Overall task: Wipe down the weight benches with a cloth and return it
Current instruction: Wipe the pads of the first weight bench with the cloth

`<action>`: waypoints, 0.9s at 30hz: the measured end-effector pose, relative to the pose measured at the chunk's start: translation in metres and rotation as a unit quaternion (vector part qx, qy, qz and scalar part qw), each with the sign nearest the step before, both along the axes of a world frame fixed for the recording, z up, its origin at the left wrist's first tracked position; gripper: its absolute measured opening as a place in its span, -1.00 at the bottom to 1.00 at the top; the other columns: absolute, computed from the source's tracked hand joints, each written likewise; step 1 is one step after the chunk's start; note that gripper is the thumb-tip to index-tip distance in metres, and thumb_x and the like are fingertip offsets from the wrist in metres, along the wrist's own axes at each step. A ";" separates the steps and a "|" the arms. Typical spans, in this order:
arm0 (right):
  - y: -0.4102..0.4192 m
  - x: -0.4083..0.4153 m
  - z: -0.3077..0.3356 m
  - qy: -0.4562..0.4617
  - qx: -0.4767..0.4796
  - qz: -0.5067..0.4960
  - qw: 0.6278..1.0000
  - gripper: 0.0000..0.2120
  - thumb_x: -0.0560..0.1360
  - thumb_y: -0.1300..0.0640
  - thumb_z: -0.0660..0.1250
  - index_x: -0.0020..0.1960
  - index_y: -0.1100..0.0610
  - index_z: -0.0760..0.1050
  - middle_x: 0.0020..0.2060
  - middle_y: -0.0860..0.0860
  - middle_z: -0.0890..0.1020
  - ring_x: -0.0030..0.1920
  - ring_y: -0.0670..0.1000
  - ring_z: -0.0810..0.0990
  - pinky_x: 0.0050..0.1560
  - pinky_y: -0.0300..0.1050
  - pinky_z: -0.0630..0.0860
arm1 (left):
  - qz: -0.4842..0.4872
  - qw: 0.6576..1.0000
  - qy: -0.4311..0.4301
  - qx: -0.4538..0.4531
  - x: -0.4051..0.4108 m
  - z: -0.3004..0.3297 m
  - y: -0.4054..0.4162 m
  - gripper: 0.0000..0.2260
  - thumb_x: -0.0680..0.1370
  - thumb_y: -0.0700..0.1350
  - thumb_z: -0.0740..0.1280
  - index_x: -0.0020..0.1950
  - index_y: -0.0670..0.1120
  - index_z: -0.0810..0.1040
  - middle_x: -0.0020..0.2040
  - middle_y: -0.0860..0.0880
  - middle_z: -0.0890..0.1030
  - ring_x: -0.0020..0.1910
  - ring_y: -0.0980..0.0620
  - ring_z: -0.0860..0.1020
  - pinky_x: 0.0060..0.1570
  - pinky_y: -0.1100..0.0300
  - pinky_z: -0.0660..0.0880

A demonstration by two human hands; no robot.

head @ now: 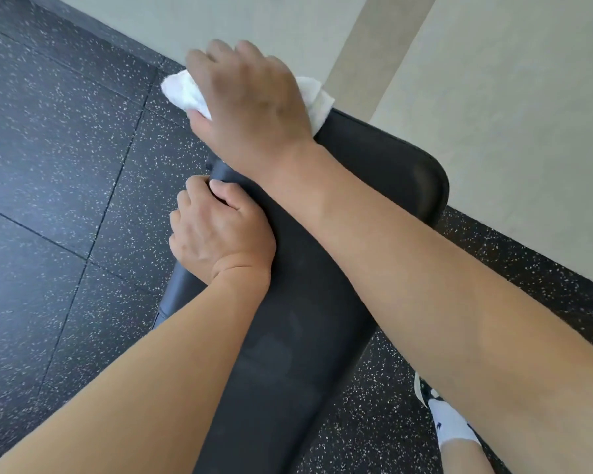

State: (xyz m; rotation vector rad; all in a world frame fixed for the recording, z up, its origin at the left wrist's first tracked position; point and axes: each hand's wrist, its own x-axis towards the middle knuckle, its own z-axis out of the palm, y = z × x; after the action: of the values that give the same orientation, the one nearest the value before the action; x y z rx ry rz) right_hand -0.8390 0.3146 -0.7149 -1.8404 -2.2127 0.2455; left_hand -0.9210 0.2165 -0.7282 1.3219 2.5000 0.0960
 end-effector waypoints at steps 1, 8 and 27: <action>0.005 0.000 -0.003 0.004 -0.017 0.007 1.000 -0.74 0.59 -0.07 0.21 0.23 -0.03 0.48 0.15 -0.08 0.58 0.15 0.05 0.54 -0.10 -0.05 0.26 | -0.001 1.000 0.000 0.001 0.000 -0.001 0.000 -0.54 0.60 0.08 -0.12 0.18 -0.08 0.50 0.21 -0.10 0.59 0.20 -0.22 0.48 0.16 -0.09 0.33; -0.103 0.084 -0.001 0.096 0.070 0.024 0.993 -0.75 0.59 -0.01 0.37 0.03 0.19 0.61 -0.12 0.11 0.60 -0.16 0.20 0.52 -0.20 0.15 0.48 | -0.012 1.000 -0.003 0.008 -0.001 -0.001 -0.002 -0.54 0.60 0.08 -0.10 0.21 -0.05 0.51 0.19 -0.08 0.60 0.16 -0.21 0.49 0.12 -0.08 0.31; 0.021 -0.008 -0.010 -0.002 -0.043 0.026 0.999 -0.85 0.59 0.03 0.26 0.13 -0.05 0.52 0.09 -0.07 0.60 0.12 0.06 0.55 -0.12 -0.04 0.26 | -0.009 1.000 0.005 0.001 0.000 -0.001 0.001 -0.52 0.60 0.08 -0.11 0.22 -0.07 0.51 0.23 -0.11 0.59 0.22 -0.23 0.48 0.17 -0.10 0.33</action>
State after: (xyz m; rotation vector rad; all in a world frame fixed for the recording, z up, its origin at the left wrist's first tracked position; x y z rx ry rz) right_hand -0.8474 0.3355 -0.7247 -1.8297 -2.2871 0.3518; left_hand -0.9214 0.2175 -0.7289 1.3477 2.4956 0.0879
